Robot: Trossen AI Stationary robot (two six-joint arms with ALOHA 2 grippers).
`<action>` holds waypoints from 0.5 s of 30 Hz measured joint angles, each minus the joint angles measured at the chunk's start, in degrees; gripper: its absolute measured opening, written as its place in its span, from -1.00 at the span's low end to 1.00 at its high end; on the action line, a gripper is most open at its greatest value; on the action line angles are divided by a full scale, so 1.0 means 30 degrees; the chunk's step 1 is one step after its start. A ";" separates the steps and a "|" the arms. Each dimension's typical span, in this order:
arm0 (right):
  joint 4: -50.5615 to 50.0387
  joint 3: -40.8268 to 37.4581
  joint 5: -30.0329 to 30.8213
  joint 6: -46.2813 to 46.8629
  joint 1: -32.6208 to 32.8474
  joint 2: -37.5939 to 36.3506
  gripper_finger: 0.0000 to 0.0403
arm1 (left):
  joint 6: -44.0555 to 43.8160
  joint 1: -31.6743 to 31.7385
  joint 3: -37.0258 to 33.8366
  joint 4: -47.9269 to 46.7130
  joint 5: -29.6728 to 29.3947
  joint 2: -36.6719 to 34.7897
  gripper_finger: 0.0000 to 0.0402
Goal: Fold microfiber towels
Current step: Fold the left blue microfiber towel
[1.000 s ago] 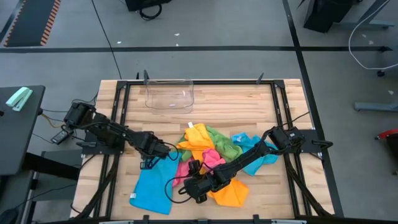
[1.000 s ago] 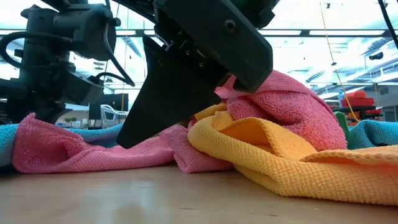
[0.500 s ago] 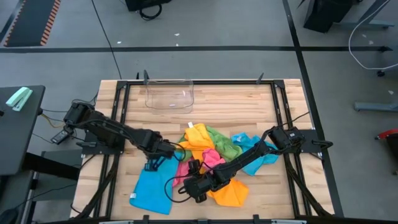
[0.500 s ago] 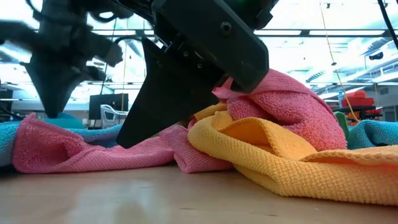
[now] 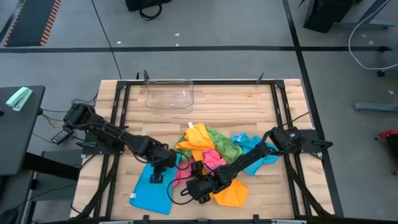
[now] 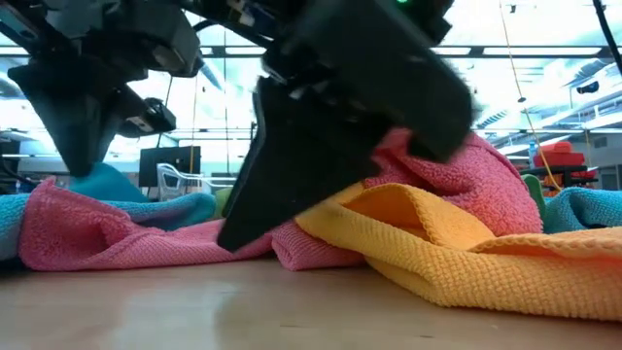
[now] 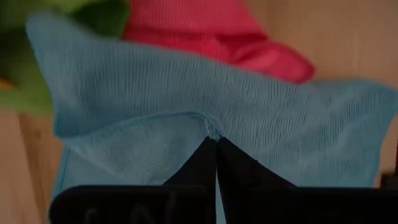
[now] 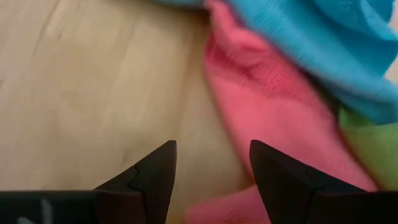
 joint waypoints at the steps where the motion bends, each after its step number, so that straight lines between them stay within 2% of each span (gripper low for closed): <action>1: -0.0031 0.0000 0.0000 -0.0029 0.0035 0.0000 0.06 | -0.0068 -0.0145 -0.0080 0.0396 -0.0252 0.0000 -0.94; 9: 0.0079 0.0051 0.0093 -0.0038 0.0085 0.0000 0.06 | 0.0236 -0.1225 -0.1079 0.3174 -0.1006 0.0004 -0.87; 15: 0.0073 0.0058 0.0095 -0.0030 0.0112 0.0000 0.06 | 0.0877 -0.1898 -0.0736 0.4582 -0.0441 -0.0015 -0.96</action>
